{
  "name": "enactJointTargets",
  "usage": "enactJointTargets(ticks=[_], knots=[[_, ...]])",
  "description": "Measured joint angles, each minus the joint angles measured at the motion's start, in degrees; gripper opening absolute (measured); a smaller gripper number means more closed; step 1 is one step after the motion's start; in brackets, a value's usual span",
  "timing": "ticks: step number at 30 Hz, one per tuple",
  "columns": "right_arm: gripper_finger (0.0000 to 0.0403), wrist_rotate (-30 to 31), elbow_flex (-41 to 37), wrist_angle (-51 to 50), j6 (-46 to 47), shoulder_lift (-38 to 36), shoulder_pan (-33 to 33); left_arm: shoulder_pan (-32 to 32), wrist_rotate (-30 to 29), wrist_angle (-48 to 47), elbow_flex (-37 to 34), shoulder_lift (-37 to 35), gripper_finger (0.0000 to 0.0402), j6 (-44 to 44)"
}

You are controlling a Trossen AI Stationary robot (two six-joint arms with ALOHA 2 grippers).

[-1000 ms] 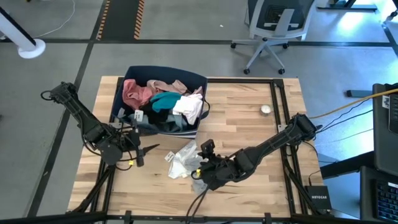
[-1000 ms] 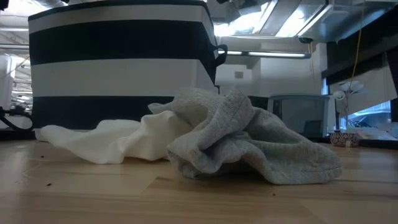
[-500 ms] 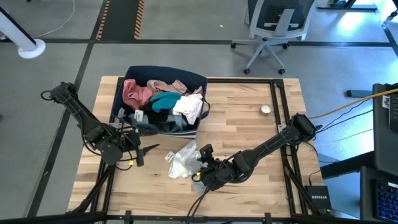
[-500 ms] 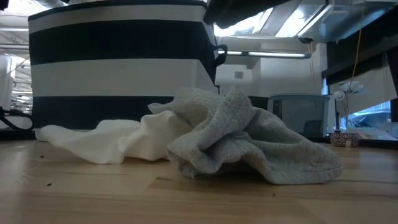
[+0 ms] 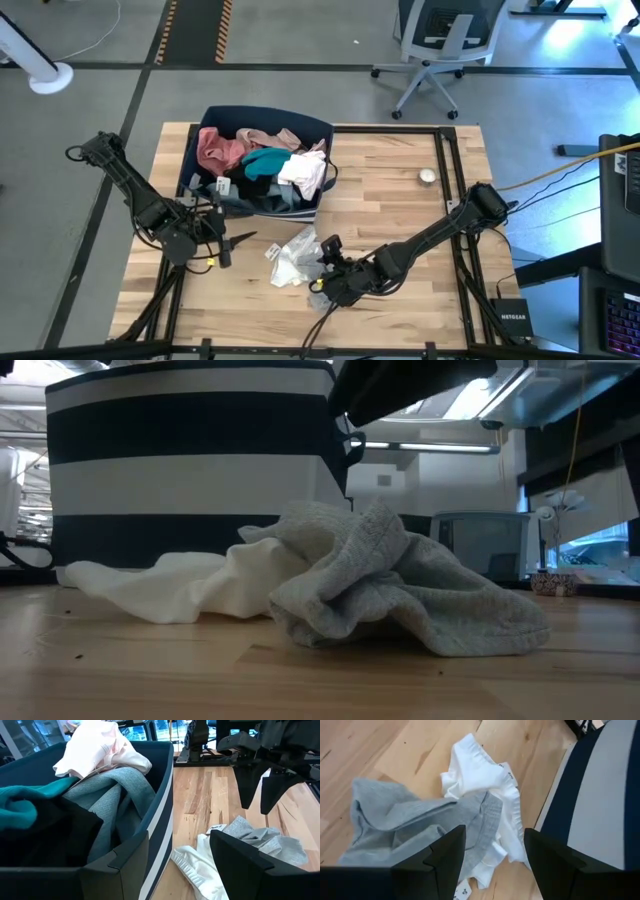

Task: Sort clothes
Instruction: Put the gray underwear into the blue laundry organizer

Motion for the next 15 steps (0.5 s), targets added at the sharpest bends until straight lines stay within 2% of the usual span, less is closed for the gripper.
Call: enactJointTargets(ticks=[15], knots=[[0.0221,-3.8,-0.2,0.6,2.7,0.0,1.1,0.0,0.0,0.0,0.0,0.0,0.0208,0.0]])
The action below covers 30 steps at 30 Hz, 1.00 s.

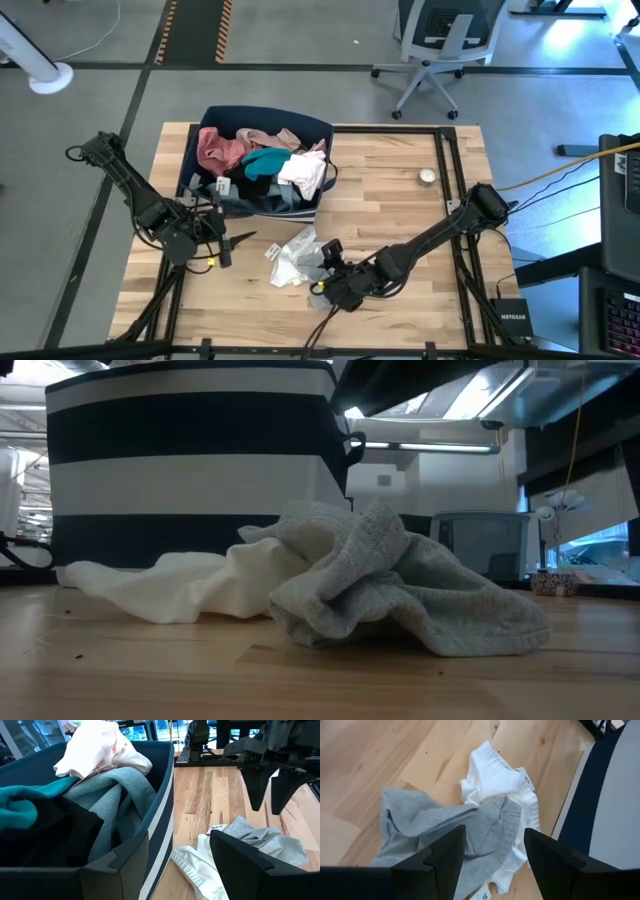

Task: Sort clothes
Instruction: Put the gray underwear into the blue laundry organizer

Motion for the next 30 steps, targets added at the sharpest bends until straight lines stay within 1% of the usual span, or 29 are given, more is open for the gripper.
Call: enactJointTargets(ticks=[3,9,13,16,18,22,25,28,30], knots=[[0.0221,0.4,0.0,1.7,0.1,0.8,0.1,0.0,0.0,0.0,0.0,0.0,0.0208,0.0],[0.0221,-1.2,0.0,4.4,-0.6,5.9,0.4,0.0,0.0,-0.2,0.0,0.0,0.0208,0.0],[0.0221,-1.2,0.0,6.7,1.5,9.1,0.4,0.0,0.0,-0.3,0.0,0.0,0.0208,0.0],[0.0221,-1.6,0.0,9.8,2.7,10.6,0.4,0.0,0.0,-0.3,0.0,0.0,0.0208,0.2],[0.0221,-1.7,0.0,9.9,4.0,11.2,0.4,0.0,0.0,-0.2,0.0,0.0,0.0208,0.2],[0.0221,0.4,0.0,10.1,7.4,11.5,0.4,0.0,0.0,-0.2,0.0,0.0,0.0208,0.2],[0.0221,1.3,0.0,12.7,10.0,11.5,0.5,0.0,0.0,-0.2,0.0,0.0,0.0208,0.2],[0.0221,1.8,0.0,16.9,8.5,11.5,1.5,0.0,0.0,-0.2,0.0,0.0,0.0208,0.2],[0.0221,3.7,0.1,17.4,7.3,11.6,2.4,0.0,0.0,-0.2,0.0,0.0,0.0208,0.2]])
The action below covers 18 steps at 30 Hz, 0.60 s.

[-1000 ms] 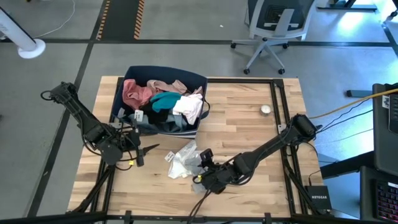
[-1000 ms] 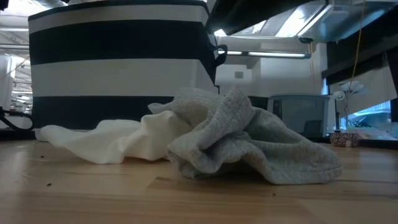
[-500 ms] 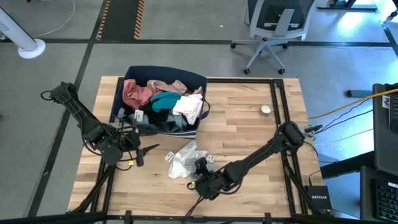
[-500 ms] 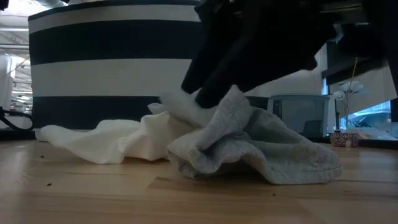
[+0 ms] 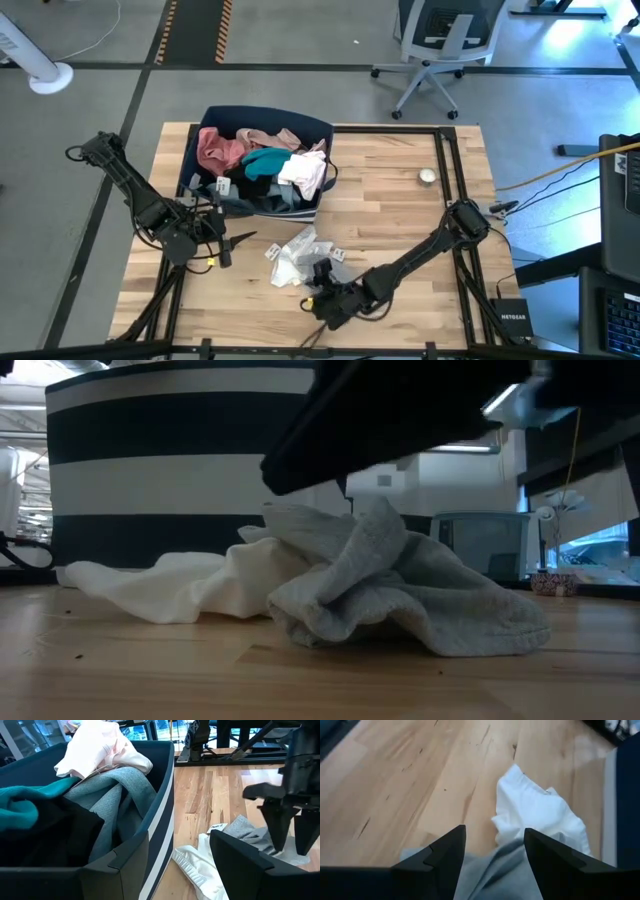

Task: Sort clothes
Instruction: Put the gray underwear into the blue laundry organizer

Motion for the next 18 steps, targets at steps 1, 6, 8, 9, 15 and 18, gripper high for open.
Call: enactJointTargets(ticks=[1,6,8,9,15,18], knots=[[0.0221,1.6,0.0,-0.4,0.0,0.2,0.3,0.0,0.0,0.0,0.0,0.0,0.0208,0.0],[0.0221,5.9,0.0,-1.8,0.1,1.4,1.2,0.0,0.0,0.0,0.0,0.0,0.0208,0.0],[0.0221,6.2,0.0,-1.3,0.3,2.1,1.3,0.0,0.0,0.0,0.0,0.0,0.0208,0.0],[0.0221,6.3,0.0,-1.2,0.4,2.3,1.3,0.0,0.0,0.0,0.0,0.0,0.0208,0.0],[0.0221,7.2,0.0,-3.3,0.5,3.6,1.4,0.1,0.0,0.0,0.0,0.0,0.0208,0.0],[0.0221,10.7,0.0,-7.0,3.0,3.8,1.4,0.1,0.0,0.1,0.0,0.0,0.0208,0.0]])
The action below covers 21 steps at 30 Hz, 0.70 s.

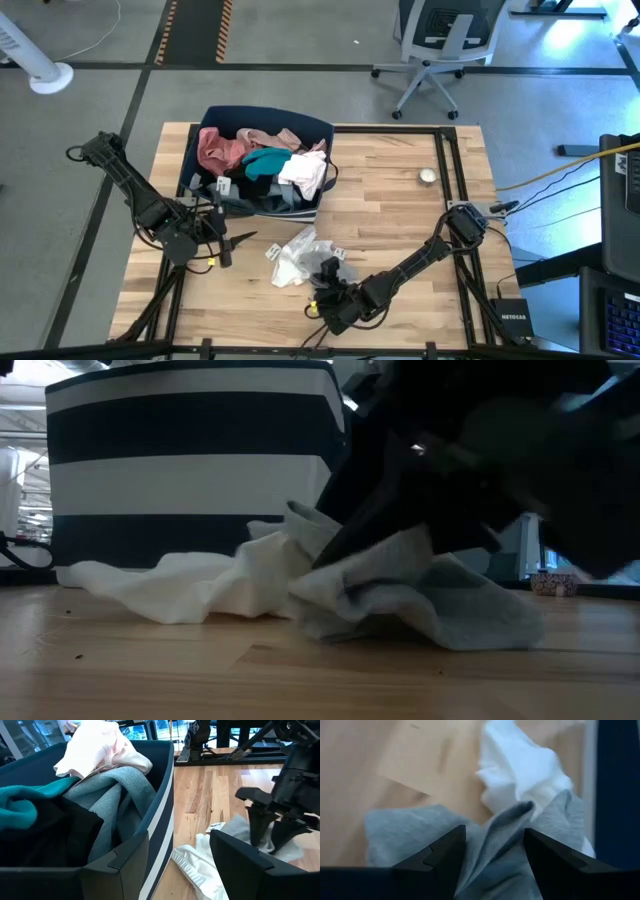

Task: Sort clothes
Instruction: Put the gray underwear into the blue laundry organizer

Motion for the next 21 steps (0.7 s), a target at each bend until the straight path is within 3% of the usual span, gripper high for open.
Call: enactJointTargets(ticks=[4,13,21], knots=[[0.0221,4.8,0.5,-6.1,4.3,0.0,0.6,0.0,0.0,0.0,0.0,0.0,0.0208,0.0],[0.0221,9.0,5.1,-27.7,18.1,0.0,2.4,0.0,0.0,0.0,0.0,0.0,0.0208,0.0],[0.0221,4.3,3.9,-31.7,23.0,0.0,1.1,0.0,0.0,0.0,0.0,0.0,0.0208,0.0]])
